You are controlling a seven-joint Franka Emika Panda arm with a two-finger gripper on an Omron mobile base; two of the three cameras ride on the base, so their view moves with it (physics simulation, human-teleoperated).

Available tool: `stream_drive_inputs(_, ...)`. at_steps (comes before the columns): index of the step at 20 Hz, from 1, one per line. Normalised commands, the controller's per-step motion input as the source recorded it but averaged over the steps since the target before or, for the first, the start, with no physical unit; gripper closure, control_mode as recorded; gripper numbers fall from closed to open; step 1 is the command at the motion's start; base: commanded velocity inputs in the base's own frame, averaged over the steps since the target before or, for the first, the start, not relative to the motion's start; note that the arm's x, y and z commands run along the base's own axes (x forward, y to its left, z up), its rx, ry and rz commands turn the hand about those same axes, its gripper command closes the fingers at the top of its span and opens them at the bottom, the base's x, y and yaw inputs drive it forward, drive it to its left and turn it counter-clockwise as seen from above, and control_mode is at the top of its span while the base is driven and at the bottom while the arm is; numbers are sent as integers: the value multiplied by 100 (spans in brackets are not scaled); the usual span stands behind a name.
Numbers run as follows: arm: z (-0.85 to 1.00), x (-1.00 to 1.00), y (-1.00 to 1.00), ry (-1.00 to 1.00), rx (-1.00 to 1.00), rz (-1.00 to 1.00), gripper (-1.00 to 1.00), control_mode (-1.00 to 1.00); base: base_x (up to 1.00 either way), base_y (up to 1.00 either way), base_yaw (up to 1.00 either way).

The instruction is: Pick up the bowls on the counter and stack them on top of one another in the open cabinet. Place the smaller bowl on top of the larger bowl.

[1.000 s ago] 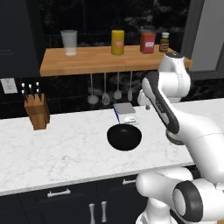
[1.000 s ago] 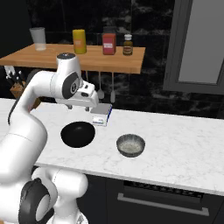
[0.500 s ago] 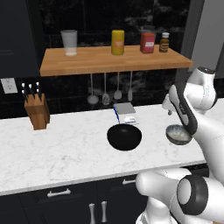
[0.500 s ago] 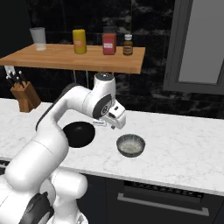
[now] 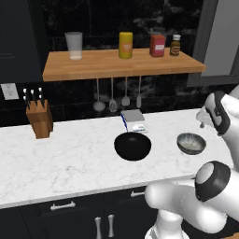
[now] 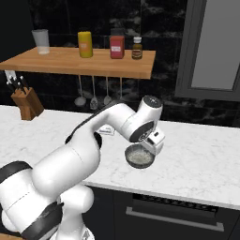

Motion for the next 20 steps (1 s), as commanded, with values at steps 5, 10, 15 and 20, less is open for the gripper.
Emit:
stream_drive_inputs(5, -51, 1, -97, 21, 0, -10, -100, -100, 0, 0, 0)
stream_drive_inputs(10, -22, 6, -21, 8, 0, -2, -100, -100, 0, 0, 0)
stream_drive_inputs(15, -39, 2, 17, 6, 3, 0, -100, -100, 0, 0, 0)
stream_drive_inputs(20, -48, 8, 29, 3, 5, 0, -100, -100, 0, 0, 0)
